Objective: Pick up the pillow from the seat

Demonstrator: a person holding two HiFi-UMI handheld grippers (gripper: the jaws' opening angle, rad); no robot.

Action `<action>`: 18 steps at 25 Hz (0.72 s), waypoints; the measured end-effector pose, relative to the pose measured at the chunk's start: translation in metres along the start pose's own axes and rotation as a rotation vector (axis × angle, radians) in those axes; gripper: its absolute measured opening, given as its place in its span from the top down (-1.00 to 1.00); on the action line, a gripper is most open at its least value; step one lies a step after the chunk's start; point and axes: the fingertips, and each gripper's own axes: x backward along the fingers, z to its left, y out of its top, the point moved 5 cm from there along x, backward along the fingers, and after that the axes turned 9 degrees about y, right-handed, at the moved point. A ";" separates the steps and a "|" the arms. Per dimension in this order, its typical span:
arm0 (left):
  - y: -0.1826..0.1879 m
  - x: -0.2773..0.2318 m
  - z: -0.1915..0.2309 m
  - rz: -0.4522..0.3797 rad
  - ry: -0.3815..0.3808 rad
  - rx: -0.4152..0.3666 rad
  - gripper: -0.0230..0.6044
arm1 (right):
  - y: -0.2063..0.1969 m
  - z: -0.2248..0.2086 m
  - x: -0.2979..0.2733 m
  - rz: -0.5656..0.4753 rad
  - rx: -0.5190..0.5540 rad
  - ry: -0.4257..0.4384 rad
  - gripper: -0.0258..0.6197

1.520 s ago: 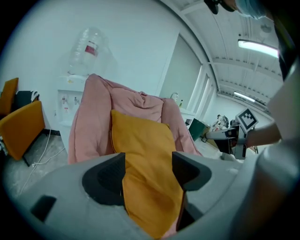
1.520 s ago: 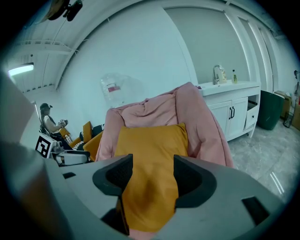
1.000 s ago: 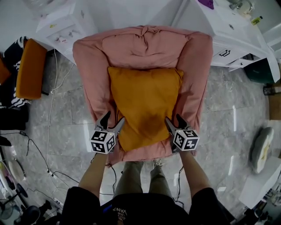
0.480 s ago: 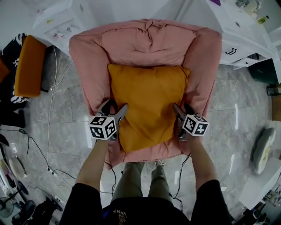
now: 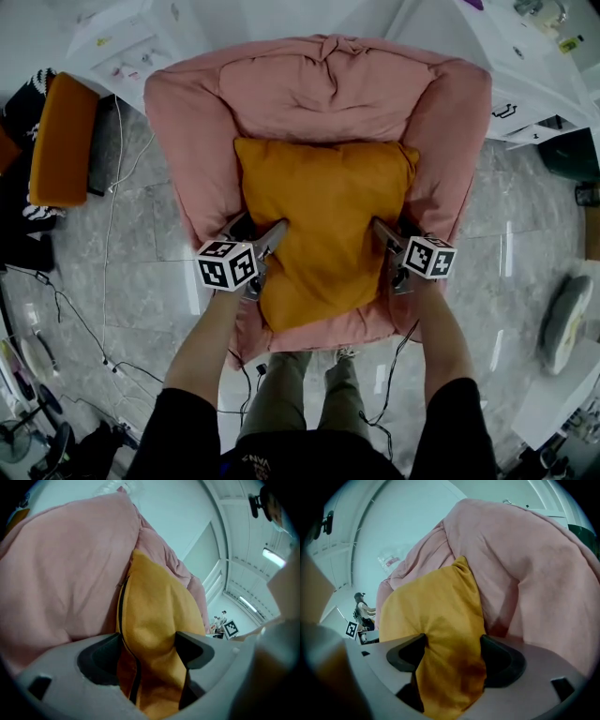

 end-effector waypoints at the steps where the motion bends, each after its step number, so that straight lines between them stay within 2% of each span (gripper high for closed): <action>1: 0.000 -0.002 0.000 0.005 -0.008 0.009 -0.23 | 0.000 -0.001 -0.003 0.003 0.001 0.004 -0.17; 8: -0.005 -0.012 0.003 0.020 -0.014 0.049 -0.21 | -0.003 -0.002 -0.011 -0.001 -0.041 0.056 -0.14; 9: -0.005 -0.012 0.003 0.020 -0.008 0.047 -0.19 | -0.003 0.000 -0.011 -0.004 -0.045 0.059 -0.05; 14: -0.012 -0.007 -0.005 -0.013 0.014 0.006 0.19 | -0.010 0.008 -0.003 -0.012 -0.050 0.024 0.32; 18: -0.016 0.000 -0.013 -0.021 0.048 -0.055 0.38 | -0.013 0.015 0.003 0.027 0.013 -0.031 0.56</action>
